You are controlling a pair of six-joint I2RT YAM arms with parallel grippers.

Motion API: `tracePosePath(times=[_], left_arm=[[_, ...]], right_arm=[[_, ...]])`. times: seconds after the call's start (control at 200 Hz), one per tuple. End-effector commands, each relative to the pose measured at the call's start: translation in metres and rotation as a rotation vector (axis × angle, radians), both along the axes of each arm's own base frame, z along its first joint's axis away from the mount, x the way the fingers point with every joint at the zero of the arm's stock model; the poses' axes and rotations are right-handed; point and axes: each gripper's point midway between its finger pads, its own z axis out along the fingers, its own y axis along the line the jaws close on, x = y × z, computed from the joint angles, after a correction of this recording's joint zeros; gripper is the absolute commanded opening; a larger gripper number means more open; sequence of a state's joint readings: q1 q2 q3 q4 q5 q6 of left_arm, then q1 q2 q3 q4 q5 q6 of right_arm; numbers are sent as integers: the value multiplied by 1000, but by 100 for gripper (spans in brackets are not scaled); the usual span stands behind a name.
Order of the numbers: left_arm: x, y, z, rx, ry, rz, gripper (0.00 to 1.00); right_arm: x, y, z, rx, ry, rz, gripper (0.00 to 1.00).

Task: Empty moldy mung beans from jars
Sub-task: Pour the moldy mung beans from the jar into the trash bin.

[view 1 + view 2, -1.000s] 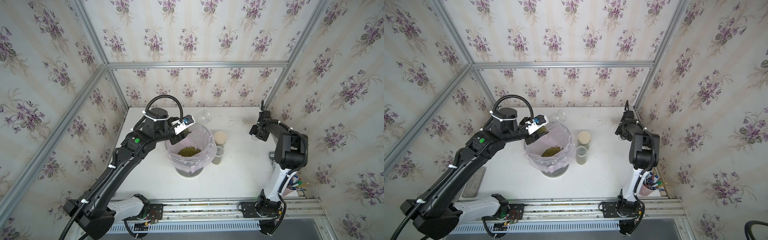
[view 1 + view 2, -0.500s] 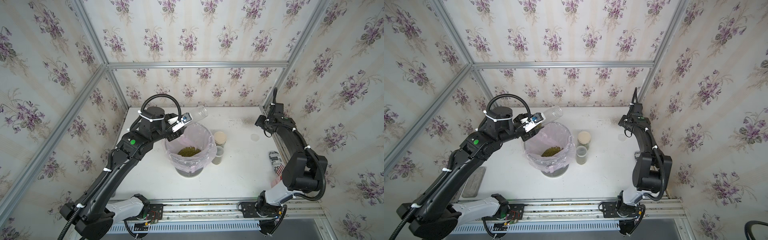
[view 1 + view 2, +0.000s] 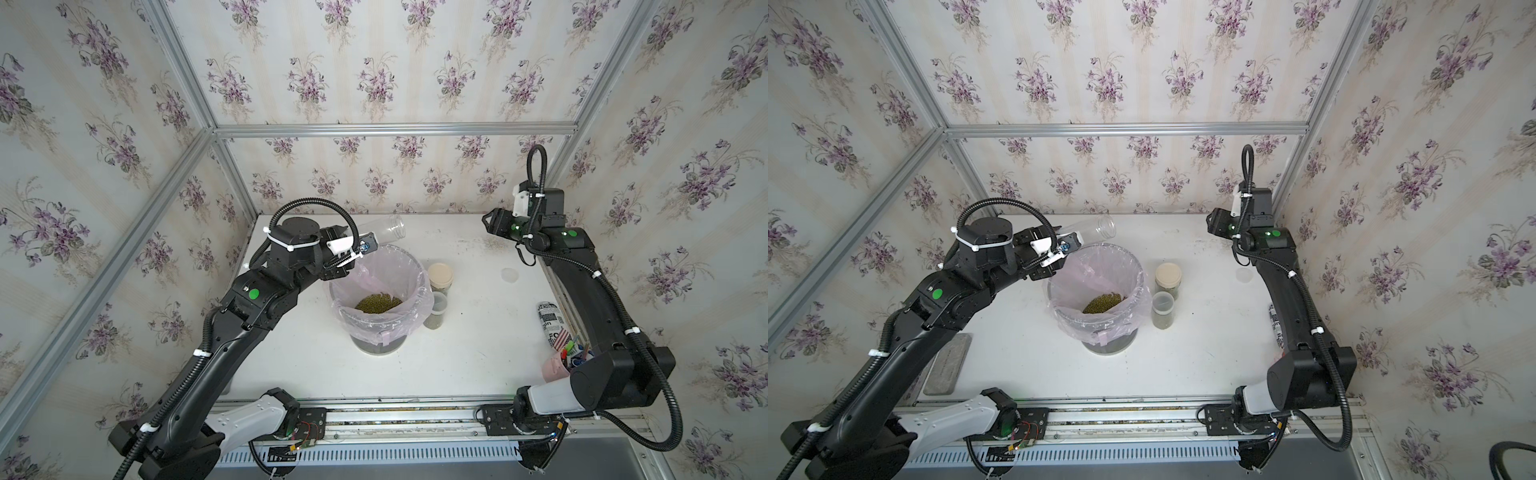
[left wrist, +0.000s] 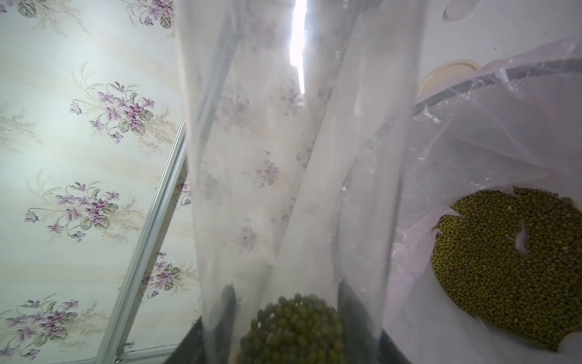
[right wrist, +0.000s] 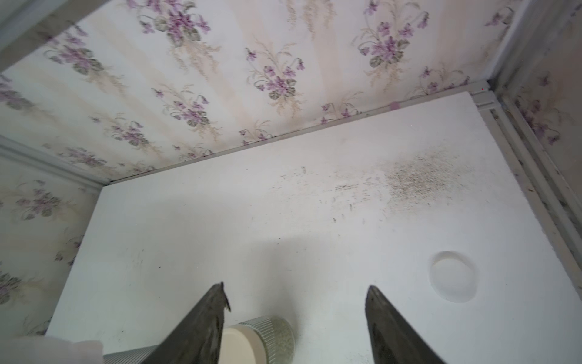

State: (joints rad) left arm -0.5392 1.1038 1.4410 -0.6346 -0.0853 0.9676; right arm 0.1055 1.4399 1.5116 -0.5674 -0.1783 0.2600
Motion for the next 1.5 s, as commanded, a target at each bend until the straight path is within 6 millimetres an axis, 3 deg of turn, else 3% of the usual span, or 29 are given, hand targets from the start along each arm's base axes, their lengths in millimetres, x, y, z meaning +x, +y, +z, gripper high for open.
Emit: tracePosePath(times=[0.0, 0.275, 0.59, 0.754, 1.169, 1.299, 1.499], left_arm=[[-2, 4, 2, 130, -93, -48, 39], [-10, 16, -8, 273, -147, -69, 39], [-12, 18, -10, 356, -175, -107, 40], [-15, 21, -13, 410, -198, -139, 40], [-16, 22, -17, 498, -230, -174, 39], [-13, 23, -18, 525, -232, -172, 38], [-6, 25, -16, 586, -244, -169, 38]], right_arm=[[-11, 23, 21, 34, -46, 122, 68], [-39, 62, 57, 94, -120, 309, 68], [-64, 91, 78, 122, -158, 454, 68], [-88, 115, 91, 157, -182, 584, 67], [-126, 167, 104, 230, -187, 861, 66], [-125, 182, 105, 284, -168, 922, 65], [-133, 214, 100, 223, -121, 993, 64]])
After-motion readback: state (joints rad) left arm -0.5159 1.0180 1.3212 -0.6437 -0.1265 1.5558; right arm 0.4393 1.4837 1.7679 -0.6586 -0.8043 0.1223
